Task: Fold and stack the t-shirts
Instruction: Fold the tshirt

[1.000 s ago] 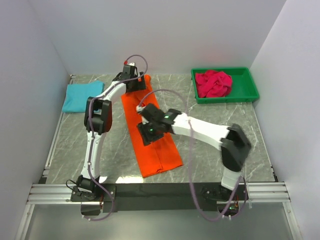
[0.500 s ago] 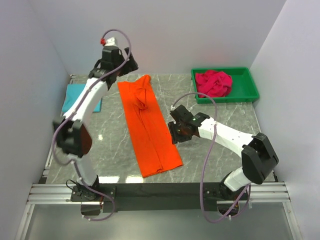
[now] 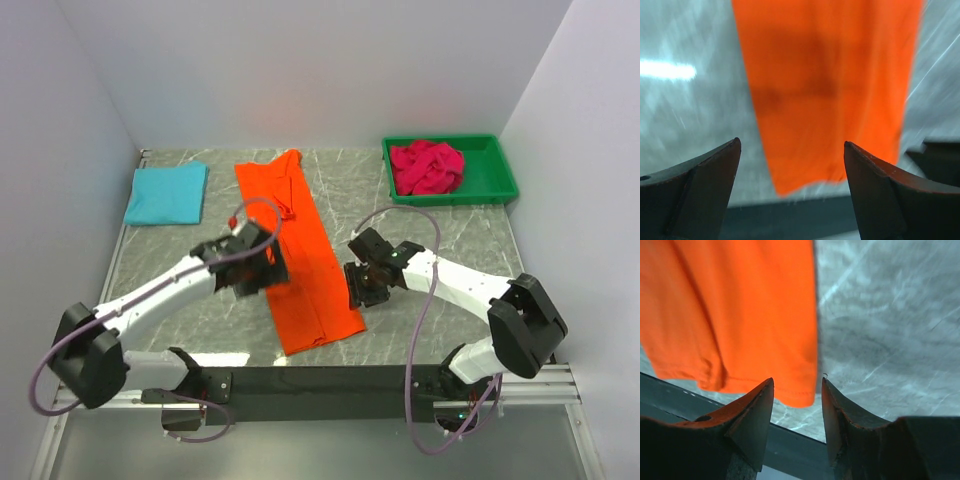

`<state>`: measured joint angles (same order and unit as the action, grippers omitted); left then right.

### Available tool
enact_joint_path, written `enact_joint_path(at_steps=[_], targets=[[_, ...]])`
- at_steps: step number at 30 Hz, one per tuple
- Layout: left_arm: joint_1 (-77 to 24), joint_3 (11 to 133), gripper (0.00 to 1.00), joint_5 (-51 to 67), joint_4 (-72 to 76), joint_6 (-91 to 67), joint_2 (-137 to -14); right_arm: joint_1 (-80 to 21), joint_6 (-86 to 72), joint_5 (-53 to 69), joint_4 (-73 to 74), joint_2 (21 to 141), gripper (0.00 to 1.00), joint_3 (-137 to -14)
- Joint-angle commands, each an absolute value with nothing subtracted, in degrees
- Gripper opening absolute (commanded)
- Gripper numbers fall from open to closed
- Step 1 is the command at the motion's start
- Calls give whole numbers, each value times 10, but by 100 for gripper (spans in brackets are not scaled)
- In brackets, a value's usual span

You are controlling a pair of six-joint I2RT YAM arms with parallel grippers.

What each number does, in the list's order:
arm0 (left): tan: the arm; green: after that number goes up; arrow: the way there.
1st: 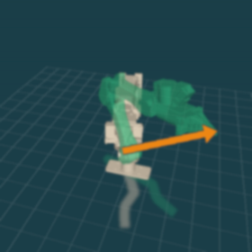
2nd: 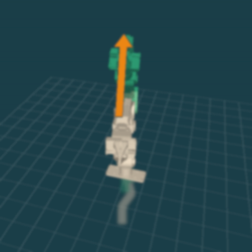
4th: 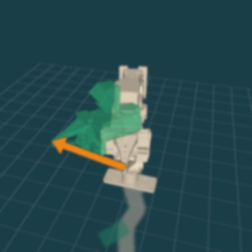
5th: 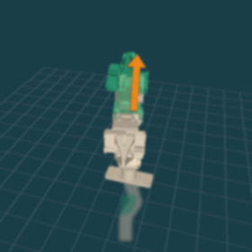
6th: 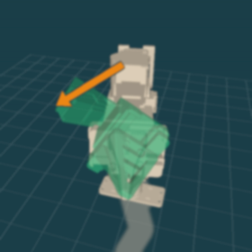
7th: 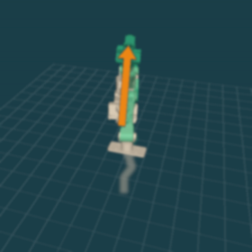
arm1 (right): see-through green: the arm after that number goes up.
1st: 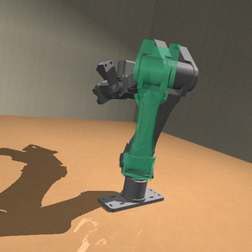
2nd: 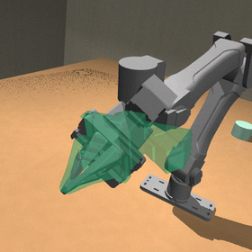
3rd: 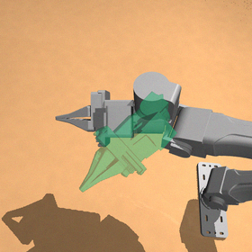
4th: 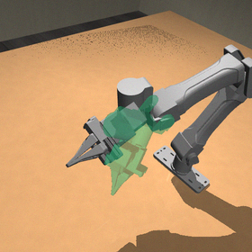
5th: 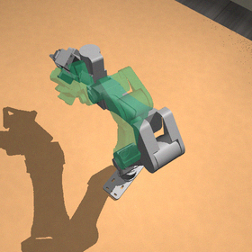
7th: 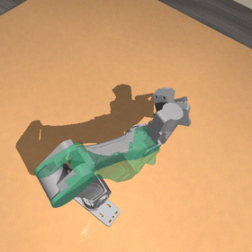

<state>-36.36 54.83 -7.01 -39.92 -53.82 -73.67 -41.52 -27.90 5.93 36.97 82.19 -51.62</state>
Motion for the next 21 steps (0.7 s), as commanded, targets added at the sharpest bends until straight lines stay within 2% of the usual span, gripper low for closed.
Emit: enact_joint_path(at_steps=[1,8,12,21], targets=[[-417,480,89,-41,-397,-659,-685,-415,-297,78,354,799,50,-491],[-487,424,84,-4,-377,-708,-699,-415,-301,98,355,798,49,-466],[-505,421,76,-4,-393,-716,-731,-415,-301,103,350,807,49,-458],[-543,437,70,-4,-413,-700,-797,-415,-301,110,345,832,49,-451]])
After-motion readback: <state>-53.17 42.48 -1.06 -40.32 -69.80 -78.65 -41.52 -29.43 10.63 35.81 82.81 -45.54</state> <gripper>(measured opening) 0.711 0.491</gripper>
